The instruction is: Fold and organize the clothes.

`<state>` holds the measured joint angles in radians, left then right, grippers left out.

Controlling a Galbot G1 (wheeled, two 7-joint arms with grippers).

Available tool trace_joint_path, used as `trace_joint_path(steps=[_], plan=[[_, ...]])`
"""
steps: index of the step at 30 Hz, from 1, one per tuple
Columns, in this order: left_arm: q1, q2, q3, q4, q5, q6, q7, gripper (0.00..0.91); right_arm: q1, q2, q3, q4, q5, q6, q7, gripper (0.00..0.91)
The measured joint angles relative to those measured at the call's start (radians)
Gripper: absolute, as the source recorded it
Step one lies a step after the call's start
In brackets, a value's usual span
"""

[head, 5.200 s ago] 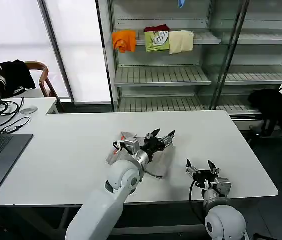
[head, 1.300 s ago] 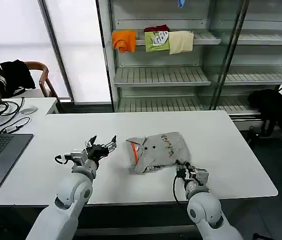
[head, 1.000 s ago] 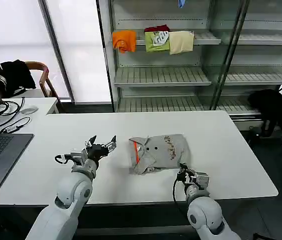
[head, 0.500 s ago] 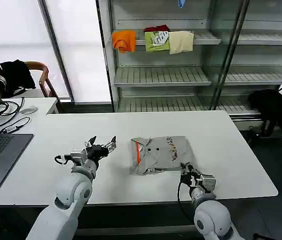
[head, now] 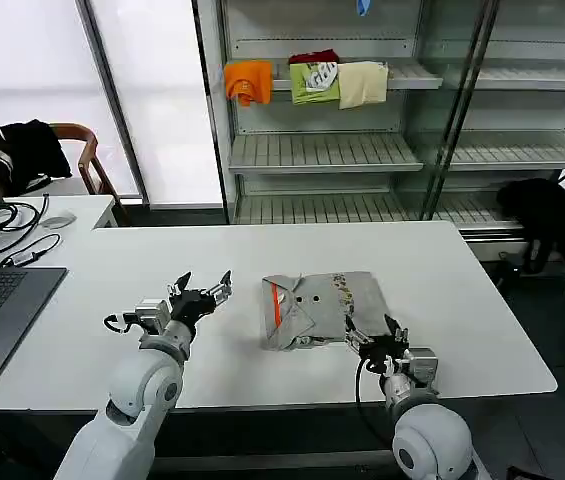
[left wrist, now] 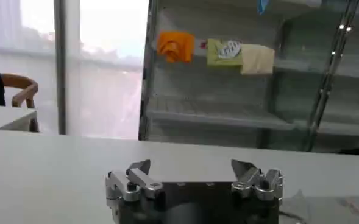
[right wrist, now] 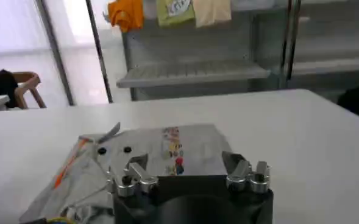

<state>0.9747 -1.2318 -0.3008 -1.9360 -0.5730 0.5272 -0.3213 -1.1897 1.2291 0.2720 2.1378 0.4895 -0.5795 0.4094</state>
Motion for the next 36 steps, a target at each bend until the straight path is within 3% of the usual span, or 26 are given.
trace_joint_path(steps=[17,36], plan=[[0.095,-0.041,-0.061,-0.112,0.011,-0.027,0.008,0.907,0.000,-0.014,0.096,0.013,-0.095,0.012,-0.008,0.907],[0.119,-0.047,-0.078,-0.146,-0.002,-0.025,0.007,0.907,0.000,-0.024,0.145,0.032,-0.112,0.012,0.001,0.907]])
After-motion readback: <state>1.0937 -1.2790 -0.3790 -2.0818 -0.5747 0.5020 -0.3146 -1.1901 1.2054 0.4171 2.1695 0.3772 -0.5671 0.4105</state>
